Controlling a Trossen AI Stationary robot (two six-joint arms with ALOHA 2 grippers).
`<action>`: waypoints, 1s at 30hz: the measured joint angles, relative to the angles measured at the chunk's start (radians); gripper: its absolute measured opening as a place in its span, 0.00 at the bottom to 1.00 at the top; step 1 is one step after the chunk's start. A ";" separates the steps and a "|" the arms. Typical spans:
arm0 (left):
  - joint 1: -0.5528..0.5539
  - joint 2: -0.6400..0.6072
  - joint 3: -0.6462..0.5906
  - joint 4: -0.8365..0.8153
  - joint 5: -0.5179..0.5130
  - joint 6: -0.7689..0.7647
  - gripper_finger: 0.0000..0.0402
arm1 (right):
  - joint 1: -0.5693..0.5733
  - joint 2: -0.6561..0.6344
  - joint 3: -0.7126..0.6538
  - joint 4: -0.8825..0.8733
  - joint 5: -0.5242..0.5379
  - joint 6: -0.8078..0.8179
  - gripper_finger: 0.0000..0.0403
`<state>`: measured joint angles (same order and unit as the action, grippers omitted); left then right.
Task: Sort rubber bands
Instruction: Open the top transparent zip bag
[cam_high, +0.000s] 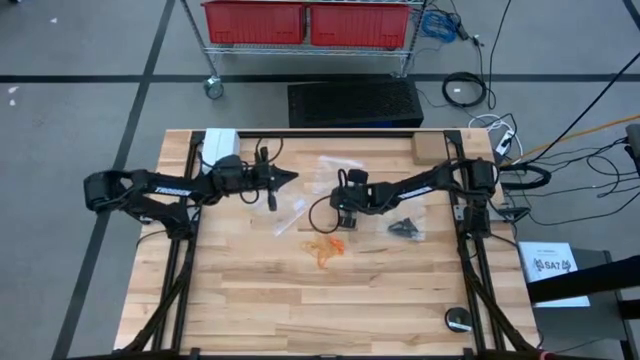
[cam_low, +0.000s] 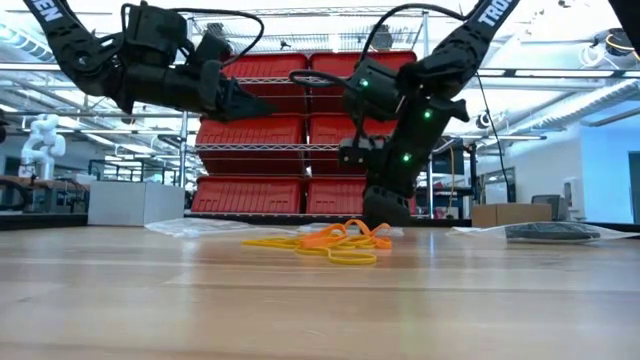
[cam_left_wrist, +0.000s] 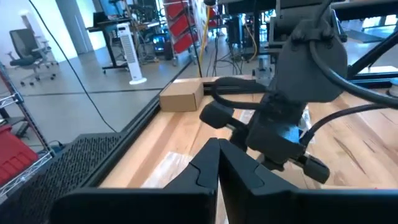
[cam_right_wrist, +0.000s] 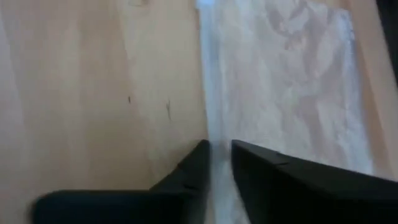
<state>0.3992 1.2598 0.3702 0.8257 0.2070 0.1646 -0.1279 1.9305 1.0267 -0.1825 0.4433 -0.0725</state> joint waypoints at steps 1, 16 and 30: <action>0.000 0.000 0.000 0.000 0.000 0.000 0.04 | -0.004 0.000 0.000 0.001 -0.016 -0.005 0.06; -0.034 0.000 0.000 -0.020 0.031 0.000 0.05 | 0.086 -0.152 0.229 -0.405 -0.092 0.104 0.00; -0.123 0.000 0.004 -0.001 0.101 -0.001 0.34 | 0.203 -0.416 0.270 -0.513 -0.079 0.201 0.00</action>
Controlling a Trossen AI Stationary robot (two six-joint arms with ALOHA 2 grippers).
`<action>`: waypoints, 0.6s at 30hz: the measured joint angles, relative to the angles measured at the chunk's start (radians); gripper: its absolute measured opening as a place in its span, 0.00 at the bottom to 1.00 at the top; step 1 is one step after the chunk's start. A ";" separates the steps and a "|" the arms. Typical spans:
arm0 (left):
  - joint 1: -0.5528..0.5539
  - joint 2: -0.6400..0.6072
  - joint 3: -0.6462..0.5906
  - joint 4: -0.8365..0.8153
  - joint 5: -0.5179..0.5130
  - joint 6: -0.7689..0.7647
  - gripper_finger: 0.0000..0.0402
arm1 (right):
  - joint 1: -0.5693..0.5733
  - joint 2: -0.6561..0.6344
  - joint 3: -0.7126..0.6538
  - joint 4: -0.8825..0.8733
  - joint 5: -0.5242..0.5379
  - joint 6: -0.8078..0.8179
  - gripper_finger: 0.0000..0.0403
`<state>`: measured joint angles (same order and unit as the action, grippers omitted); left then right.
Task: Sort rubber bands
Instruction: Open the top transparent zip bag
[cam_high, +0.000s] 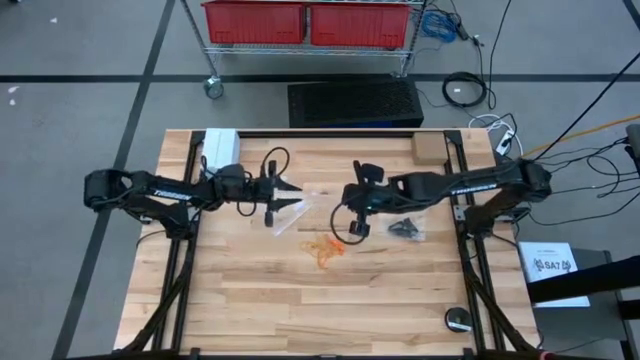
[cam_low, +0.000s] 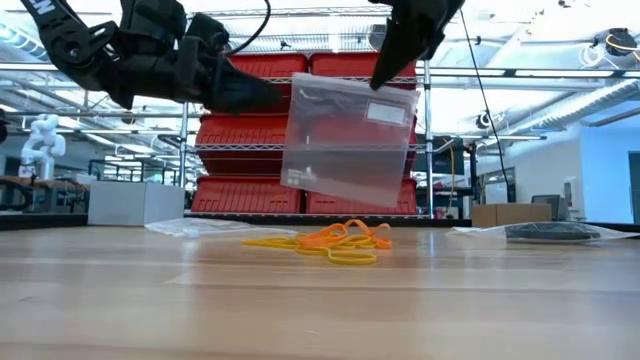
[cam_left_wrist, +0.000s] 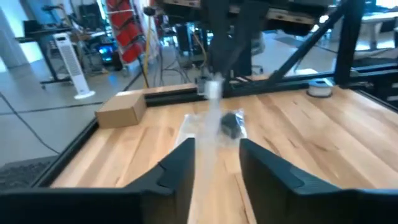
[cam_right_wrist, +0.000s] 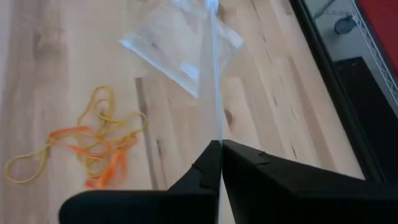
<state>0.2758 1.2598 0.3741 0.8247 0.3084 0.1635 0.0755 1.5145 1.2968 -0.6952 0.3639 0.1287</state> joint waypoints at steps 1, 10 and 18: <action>-0.005 0.000 0.004 -0.002 -0.013 0.000 0.36 | 0.005 -0.001 0.000 0.002 -0.001 0.000 0.00; -0.073 0.000 0.056 -0.039 -0.024 -0.027 0.39 | 0.018 0.001 0.000 0.014 -0.004 0.001 0.00; -0.087 0.000 0.095 -0.100 -0.078 -0.027 0.34 | 0.018 0.002 0.000 0.031 -0.004 -0.008 0.00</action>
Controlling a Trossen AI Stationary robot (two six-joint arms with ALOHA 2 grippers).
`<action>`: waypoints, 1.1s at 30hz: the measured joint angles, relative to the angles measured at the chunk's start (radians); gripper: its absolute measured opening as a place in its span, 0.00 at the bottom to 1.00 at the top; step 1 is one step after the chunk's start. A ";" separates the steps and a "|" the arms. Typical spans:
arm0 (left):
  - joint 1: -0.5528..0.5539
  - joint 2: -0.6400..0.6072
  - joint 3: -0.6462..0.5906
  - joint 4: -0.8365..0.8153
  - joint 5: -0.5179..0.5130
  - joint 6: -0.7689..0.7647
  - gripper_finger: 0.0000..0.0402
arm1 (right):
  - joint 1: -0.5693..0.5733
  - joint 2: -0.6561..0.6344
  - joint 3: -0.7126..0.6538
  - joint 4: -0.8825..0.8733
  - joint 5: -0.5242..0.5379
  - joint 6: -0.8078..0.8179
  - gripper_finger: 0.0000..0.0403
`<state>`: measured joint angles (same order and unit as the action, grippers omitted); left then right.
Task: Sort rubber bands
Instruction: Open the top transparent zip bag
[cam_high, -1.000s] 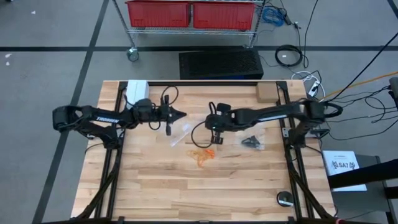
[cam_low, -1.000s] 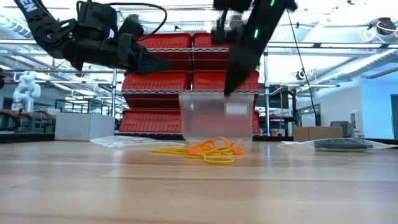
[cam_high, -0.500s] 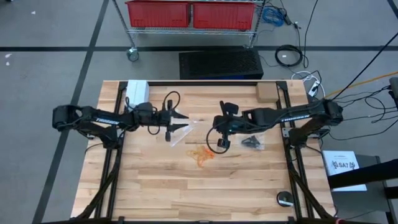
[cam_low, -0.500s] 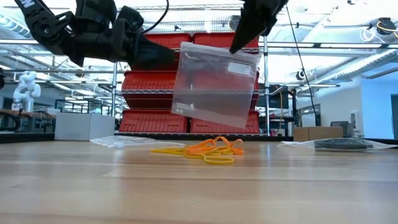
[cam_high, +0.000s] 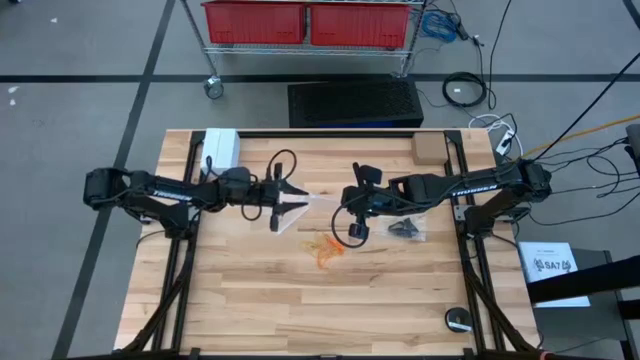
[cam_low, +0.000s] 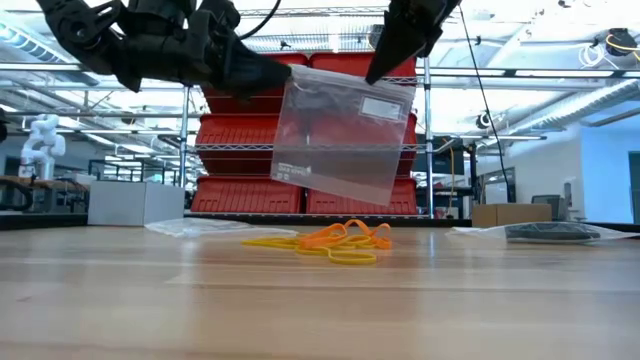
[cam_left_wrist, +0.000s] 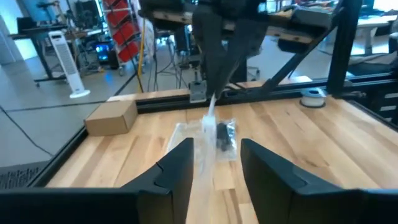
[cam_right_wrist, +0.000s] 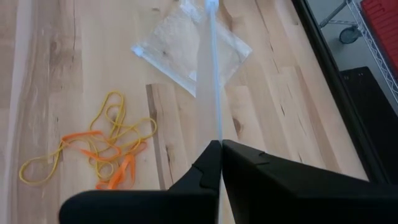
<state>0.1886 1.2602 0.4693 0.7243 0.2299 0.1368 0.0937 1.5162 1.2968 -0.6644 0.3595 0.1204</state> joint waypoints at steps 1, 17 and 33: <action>0.000 0.000 0.002 -0.007 -0.003 0.000 0.32 | 0.000 0.000 0.000 0.005 0.000 0.000 0.00; -0.031 0.000 0.027 -0.014 0.001 0.061 0.01 | 0.032 0.000 0.000 0.008 0.006 0.021 0.00; -0.030 0.000 0.027 -0.030 -0.025 0.081 0.00 | -0.011 0.047 0.000 0.375 -0.074 -0.123 0.29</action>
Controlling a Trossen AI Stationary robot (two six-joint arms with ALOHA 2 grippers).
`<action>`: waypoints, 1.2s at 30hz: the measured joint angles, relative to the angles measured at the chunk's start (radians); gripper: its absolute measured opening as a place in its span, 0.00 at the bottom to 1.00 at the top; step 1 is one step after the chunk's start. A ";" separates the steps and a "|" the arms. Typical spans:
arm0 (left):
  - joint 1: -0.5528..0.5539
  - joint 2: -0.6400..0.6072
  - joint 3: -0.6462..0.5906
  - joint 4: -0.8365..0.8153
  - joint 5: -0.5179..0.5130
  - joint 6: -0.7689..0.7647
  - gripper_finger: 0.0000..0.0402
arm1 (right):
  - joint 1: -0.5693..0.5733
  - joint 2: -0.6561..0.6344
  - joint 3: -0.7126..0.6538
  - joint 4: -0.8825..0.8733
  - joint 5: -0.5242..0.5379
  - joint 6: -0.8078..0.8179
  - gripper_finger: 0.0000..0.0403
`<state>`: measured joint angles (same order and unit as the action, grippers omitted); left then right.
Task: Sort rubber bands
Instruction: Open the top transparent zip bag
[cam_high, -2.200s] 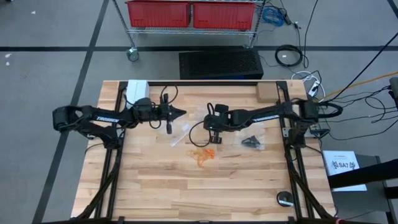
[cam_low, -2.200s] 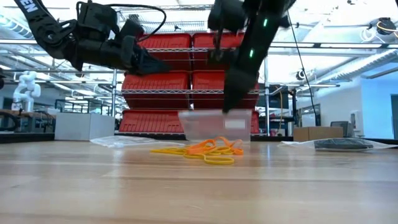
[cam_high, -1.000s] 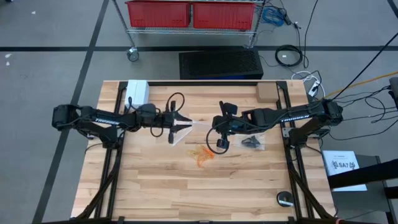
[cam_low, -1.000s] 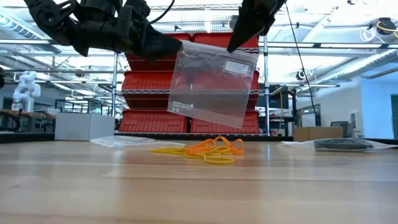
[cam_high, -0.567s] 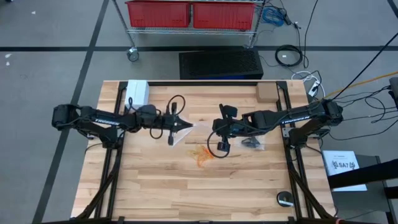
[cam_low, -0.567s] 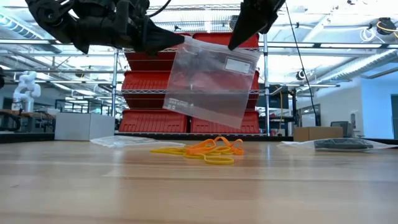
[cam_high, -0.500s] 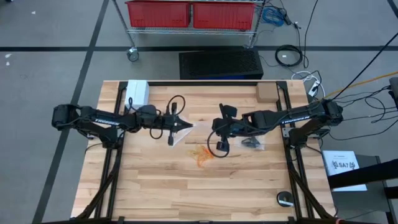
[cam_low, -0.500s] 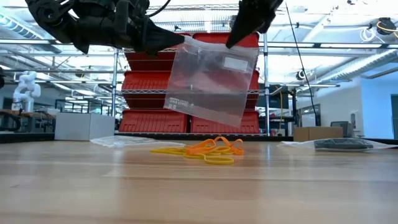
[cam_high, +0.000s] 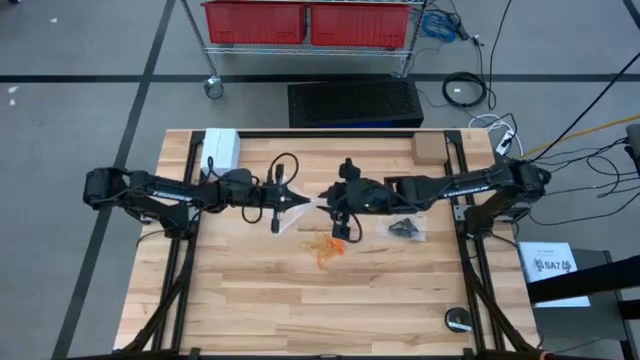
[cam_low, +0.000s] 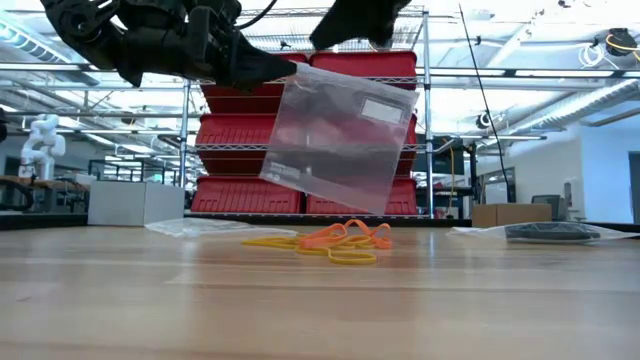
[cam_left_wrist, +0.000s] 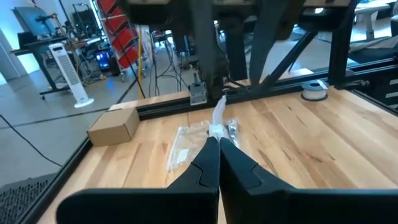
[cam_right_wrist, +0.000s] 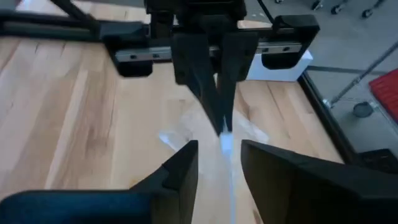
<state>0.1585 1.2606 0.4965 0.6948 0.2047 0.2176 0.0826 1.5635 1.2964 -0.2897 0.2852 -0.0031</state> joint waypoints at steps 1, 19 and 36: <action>0.000 0.000 0.000 -0.001 0.000 0.000 0.00 | -0.010 0.010 0.000 0.006 -0.003 0.011 0.29; 0.000 0.000 0.000 -0.004 -0.002 0.000 0.00 | -0.064 0.088 0.000 0.055 -0.076 -0.005 0.11; 0.016 0.000 0.000 -0.029 -0.027 0.003 0.00 | -0.037 0.066 0.008 -0.150 -0.038 0.063 0.03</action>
<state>0.1740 1.2610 0.4965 0.6655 0.1780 0.2207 0.0460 1.6293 1.3046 -0.4393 0.2472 0.0598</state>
